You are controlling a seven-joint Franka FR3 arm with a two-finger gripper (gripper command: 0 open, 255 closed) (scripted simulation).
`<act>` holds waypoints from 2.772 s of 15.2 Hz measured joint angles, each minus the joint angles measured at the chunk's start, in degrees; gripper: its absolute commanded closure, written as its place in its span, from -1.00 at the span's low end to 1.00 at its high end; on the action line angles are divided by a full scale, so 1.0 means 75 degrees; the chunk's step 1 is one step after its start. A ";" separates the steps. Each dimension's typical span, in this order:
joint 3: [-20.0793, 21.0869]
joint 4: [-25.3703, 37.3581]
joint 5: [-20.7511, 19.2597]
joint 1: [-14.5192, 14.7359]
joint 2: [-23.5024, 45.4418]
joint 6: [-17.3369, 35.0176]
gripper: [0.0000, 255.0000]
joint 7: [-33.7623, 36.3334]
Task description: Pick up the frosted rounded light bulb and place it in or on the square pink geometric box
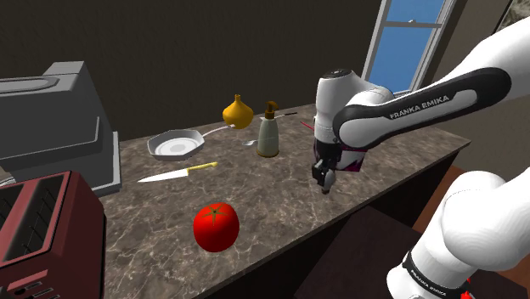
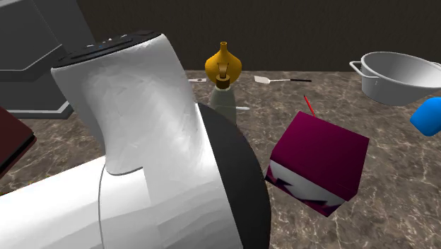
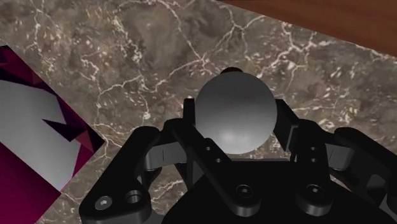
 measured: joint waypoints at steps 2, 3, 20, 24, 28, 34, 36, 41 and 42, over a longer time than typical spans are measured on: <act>0.0000 0.0136 0.0029 0.0016 -0.0117 -0.0252 1.00 -0.0035; 0.0004 0.0211 0.0042 0.0023 -0.0138 -0.0350 1.00 -0.0044; -0.0024 0.1633 0.0157 0.0051 -0.0689 -0.2301 1.00 -0.0352; -0.0006 0.1989 0.0185 0.0062 -0.0754 -0.2723 1.00 -0.0390; -0.0006 0.2405 0.0194 0.0057 -0.0753 -0.3132 1.00 -0.0450; -0.0449 0.2848 -0.0092 -0.0172 -0.0474 -0.3219 1.00 -0.0992; -0.0740 0.3078 -0.0264 -0.0311 -0.0253 -0.3171 1.00 -0.1341; -0.1457 0.3801 -0.0601 -0.0620 0.0489 -0.2979 1.00 -0.2221; -0.1575 0.3907 -0.0644 -0.0669 0.0596 -0.2950 1.00 -0.2371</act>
